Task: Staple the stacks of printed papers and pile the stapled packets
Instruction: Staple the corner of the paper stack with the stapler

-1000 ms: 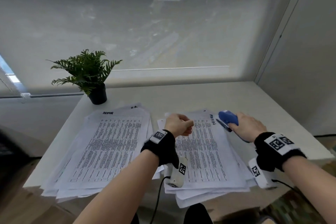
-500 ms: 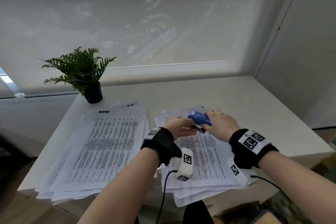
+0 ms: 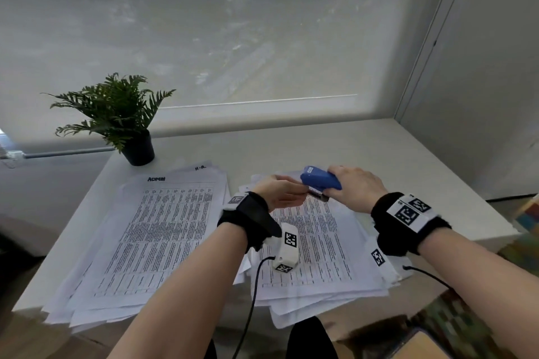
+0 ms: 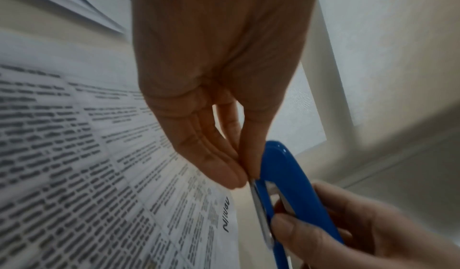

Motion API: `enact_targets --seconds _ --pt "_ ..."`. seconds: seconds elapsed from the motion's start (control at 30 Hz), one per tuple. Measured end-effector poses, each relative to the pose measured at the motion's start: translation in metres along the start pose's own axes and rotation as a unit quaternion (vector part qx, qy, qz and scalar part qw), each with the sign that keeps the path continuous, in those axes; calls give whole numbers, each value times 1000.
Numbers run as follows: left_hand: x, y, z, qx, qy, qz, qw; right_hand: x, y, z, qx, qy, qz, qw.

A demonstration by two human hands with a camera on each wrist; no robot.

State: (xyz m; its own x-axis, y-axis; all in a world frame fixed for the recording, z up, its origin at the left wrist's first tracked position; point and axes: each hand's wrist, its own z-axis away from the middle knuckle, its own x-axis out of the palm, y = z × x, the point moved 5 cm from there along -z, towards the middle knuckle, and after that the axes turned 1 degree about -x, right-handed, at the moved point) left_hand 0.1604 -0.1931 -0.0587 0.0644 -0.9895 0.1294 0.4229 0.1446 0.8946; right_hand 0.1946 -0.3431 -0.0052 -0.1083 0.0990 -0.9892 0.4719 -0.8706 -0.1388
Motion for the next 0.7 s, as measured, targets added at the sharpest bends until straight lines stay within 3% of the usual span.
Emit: enact_targets --seconds 0.1,0.2,0.27,0.33,0.43,0.6,0.7 --pt "7 6 -4 37 34 34 998 -5 10 -5 19 7 -7 1000" --pt "-6 11 -5 85 143 20 986 -9 29 -6 49 -1 -5 999" --pt "-23 12 -4 99 210 -61 971 -11 48 -6 84 -1 -10 996" --pt "-35 13 -1 107 242 -212 941 -8 71 -7 125 -4 -16 992" --pt "-32 13 5 112 222 -420 873 -1 99 -6 189 -14 -20 982" --pt "-7 -2 2 42 129 -611 780 17 124 -1 232 -47 -6 972" --pt "-8 -11 3 3 93 -641 762 22 127 -1 231 -40 -6 972"
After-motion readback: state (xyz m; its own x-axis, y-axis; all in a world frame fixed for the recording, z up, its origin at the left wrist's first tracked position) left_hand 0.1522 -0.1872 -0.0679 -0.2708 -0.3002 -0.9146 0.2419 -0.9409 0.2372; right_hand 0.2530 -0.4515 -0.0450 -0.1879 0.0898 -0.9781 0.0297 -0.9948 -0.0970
